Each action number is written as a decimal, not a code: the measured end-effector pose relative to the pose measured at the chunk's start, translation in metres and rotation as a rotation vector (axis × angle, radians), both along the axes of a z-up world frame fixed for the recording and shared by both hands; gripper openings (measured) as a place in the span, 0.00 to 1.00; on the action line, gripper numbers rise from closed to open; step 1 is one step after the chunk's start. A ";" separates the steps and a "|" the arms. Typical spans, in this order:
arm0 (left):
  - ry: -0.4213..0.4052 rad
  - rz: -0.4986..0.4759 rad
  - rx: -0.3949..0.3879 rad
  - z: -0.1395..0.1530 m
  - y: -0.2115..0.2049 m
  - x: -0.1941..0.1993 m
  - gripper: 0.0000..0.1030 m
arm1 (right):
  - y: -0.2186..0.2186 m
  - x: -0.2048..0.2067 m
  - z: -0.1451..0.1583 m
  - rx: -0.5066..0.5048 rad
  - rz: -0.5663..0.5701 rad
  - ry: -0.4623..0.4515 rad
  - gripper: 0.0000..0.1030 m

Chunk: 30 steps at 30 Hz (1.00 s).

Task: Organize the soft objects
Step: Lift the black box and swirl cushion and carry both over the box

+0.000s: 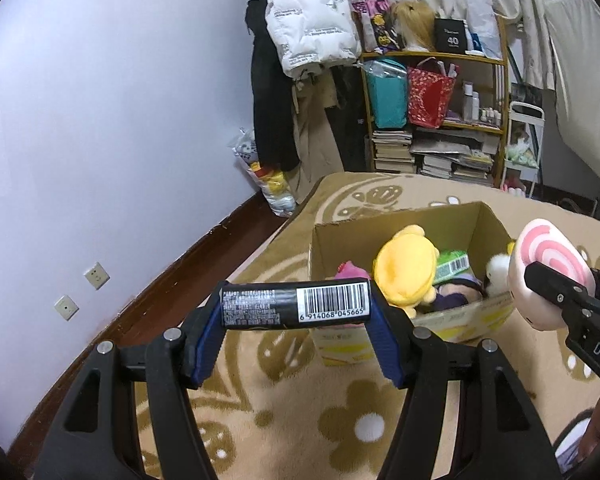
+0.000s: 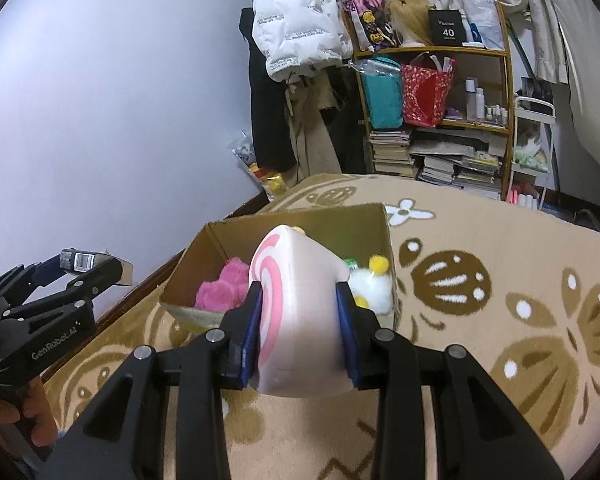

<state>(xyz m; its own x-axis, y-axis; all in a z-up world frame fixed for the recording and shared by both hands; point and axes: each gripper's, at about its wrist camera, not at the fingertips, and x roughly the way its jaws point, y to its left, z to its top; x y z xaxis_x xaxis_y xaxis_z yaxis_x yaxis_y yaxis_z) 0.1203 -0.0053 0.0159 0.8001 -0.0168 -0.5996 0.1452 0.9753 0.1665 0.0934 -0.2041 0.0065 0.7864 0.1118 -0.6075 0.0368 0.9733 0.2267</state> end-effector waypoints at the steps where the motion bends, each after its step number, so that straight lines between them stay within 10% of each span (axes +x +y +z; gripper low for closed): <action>1: 0.007 0.000 -0.015 -0.001 0.001 0.002 0.61 | 0.000 0.002 0.000 -0.005 0.000 -0.003 0.36; 30: 0.009 -0.027 0.007 -0.023 -0.017 0.063 0.62 | 0.013 0.058 -0.011 -0.082 0.074 -0.055 0.39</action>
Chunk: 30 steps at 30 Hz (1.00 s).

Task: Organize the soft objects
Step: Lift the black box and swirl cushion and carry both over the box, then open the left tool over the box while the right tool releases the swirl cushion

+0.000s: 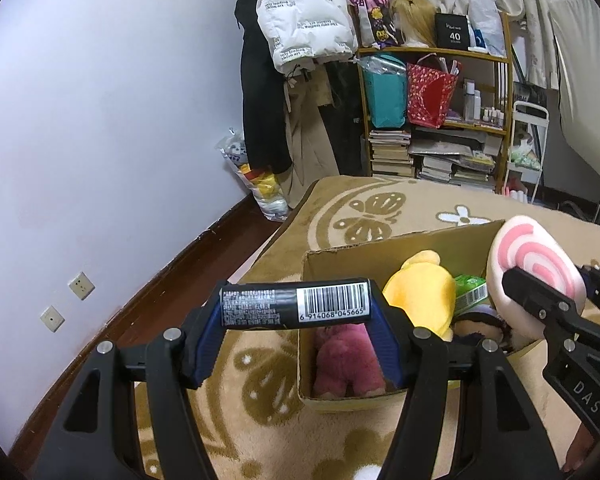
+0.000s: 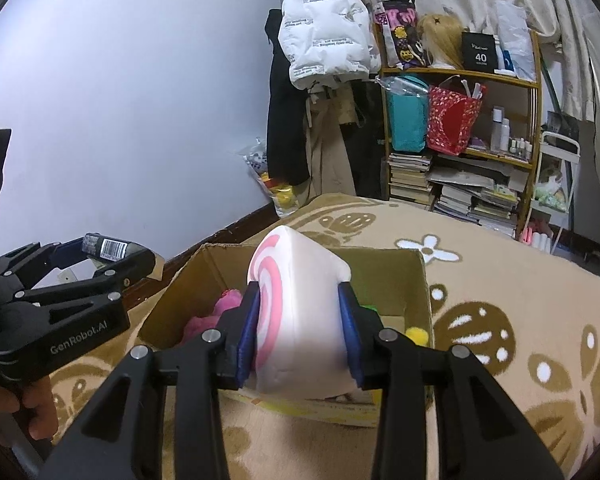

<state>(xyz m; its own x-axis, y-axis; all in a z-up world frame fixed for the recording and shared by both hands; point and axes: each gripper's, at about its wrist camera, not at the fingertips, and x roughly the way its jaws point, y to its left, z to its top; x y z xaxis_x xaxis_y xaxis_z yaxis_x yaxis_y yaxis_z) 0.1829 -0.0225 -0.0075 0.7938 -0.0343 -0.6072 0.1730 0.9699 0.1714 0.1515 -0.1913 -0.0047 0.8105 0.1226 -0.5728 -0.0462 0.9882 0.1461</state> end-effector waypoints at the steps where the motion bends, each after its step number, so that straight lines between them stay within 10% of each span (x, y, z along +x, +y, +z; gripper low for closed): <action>1: 0.003 -0.002 0.008 -0.003 -0.001 0.001 0.62 | 0.001 0.002 -0.001 -0.003 0.005 0.001 0.39; 22: 0.071 -0.026 0.034 -0.029 -0.013 0.021 0.63 | -0.009 0.020 -0.034 0.052 -0.013 0.073 0.50; 30: 0.067 0.006 0.049 -0.029 -0.010 0.020 0.84 | -0.006 0.017 -0.032 0.039 -0.014 0.063 0.74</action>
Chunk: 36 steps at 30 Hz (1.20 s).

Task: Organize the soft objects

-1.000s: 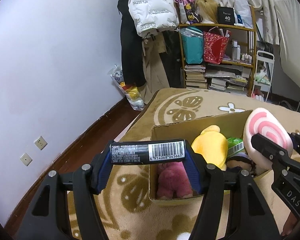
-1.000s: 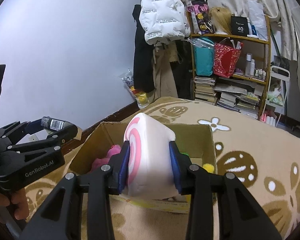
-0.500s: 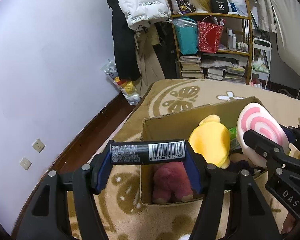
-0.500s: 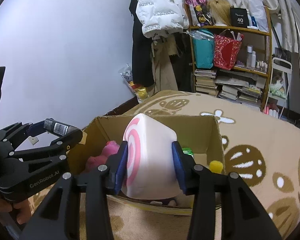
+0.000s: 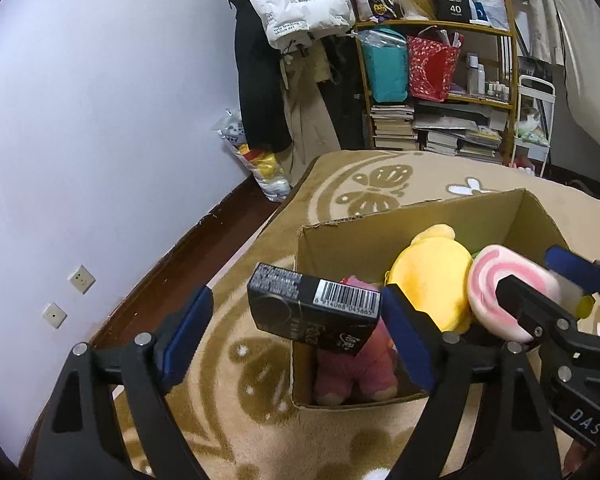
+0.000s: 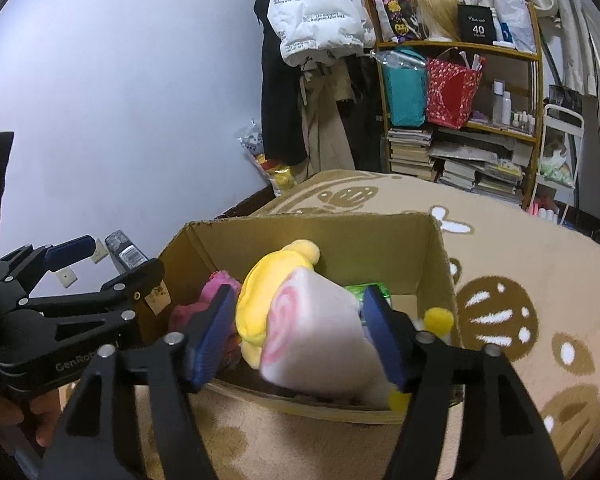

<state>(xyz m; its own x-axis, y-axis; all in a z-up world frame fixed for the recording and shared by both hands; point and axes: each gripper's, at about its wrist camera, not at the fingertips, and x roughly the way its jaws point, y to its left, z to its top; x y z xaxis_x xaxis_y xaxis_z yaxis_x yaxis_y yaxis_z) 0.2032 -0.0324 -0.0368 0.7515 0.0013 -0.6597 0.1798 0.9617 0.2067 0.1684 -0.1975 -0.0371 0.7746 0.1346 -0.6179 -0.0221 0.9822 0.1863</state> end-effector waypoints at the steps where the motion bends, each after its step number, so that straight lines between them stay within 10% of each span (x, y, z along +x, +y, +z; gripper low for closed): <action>1: 0.003 0.002 0.001 0.000 0.001 0.000 0.86 | -0.001 -0.001 0.001 -0.002 -0.005 -0.003 0.76; 10: 0.003 -0.002 -0.052 0.008 0.009 -0.005 0.97 | -0.014 -0.011 0.013 0.011 -0.062 -0.017 0.99; 36: -0.136 0.051 -0.093 0.068 0.044 -0.070 1.00 | -0.017 -0.065 0.077 -0.017 -0.072 -0.069 1.00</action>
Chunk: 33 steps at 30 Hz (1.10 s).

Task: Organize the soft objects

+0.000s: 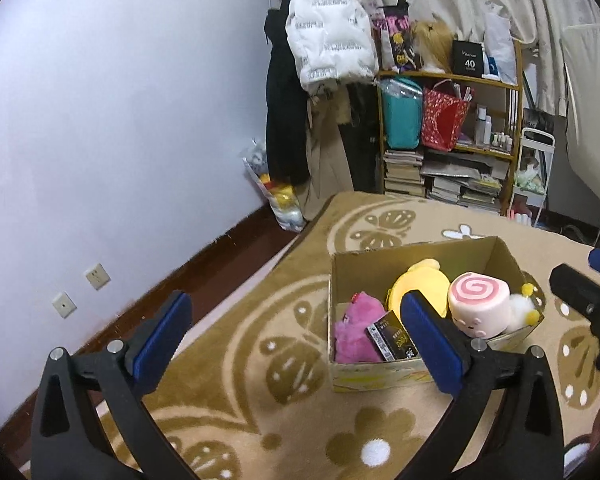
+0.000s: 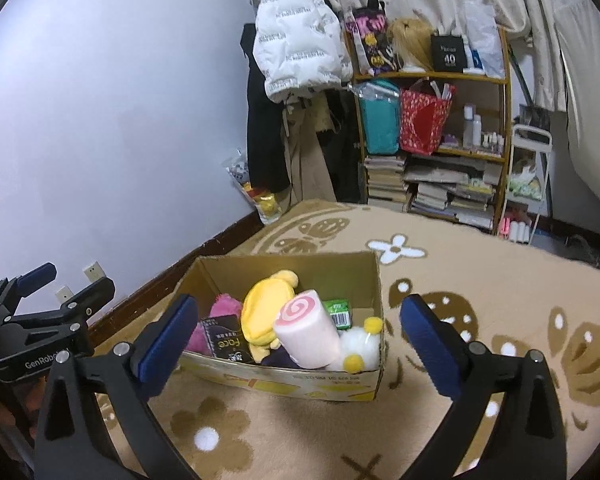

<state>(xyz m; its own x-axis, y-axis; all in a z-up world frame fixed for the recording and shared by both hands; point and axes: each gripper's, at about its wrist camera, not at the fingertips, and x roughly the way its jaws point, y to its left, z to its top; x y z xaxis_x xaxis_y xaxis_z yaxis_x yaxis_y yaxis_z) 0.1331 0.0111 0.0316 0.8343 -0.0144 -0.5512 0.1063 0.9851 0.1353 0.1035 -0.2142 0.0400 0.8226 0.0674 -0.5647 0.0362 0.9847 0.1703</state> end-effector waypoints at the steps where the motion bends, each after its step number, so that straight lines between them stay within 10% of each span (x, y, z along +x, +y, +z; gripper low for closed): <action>1: -0.007 0.001 -0.001 0.002 0.001 -0.003 1.00 | 0.001 -0.002 0.004 -0.002 0.002 -0.007 1.00; 33: -0.160 -0.005 -0.031 0.035 0.015 -0.123 1.00 | 0.016 -0.111 0.056 -0.046 0.027 -0.148 1.00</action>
